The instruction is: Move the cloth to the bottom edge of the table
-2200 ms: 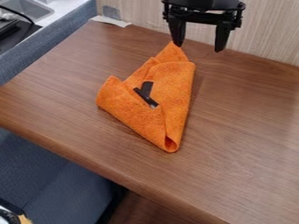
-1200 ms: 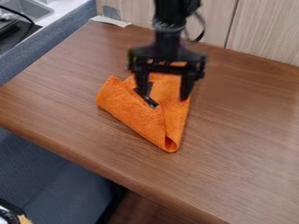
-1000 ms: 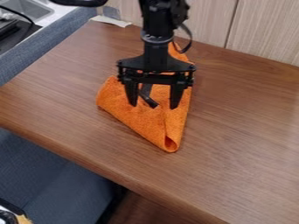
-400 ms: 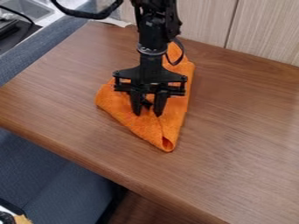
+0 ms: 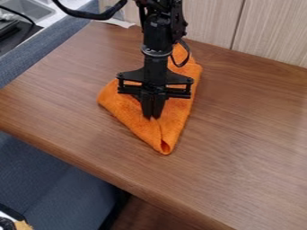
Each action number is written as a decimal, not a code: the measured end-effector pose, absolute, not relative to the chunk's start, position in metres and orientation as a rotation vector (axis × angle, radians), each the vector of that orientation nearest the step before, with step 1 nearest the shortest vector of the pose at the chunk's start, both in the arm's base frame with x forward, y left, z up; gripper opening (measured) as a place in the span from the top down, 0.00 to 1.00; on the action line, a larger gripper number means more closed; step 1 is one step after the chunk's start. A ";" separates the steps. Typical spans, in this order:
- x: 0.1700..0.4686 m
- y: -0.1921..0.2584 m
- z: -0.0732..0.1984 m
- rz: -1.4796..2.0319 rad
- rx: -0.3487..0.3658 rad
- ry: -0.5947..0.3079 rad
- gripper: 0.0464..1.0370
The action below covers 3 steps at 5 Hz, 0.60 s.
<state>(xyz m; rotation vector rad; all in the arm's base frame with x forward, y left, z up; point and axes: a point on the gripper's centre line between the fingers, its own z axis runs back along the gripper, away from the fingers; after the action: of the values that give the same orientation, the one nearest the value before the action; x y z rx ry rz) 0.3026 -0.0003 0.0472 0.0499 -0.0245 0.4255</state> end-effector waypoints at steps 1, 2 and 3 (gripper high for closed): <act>0.302 0.001 0.048 0.431 0.052 -0.023 0.99; 0.298 0.015 0.066 0.480 0.046 -0.069 0.99; 0.280 0.034 0.079 0.565 0.016 -0.111 0.99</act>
<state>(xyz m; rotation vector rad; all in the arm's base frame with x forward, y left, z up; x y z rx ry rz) 0.2803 0.0345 0.0794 0.0158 -0.1107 0.5652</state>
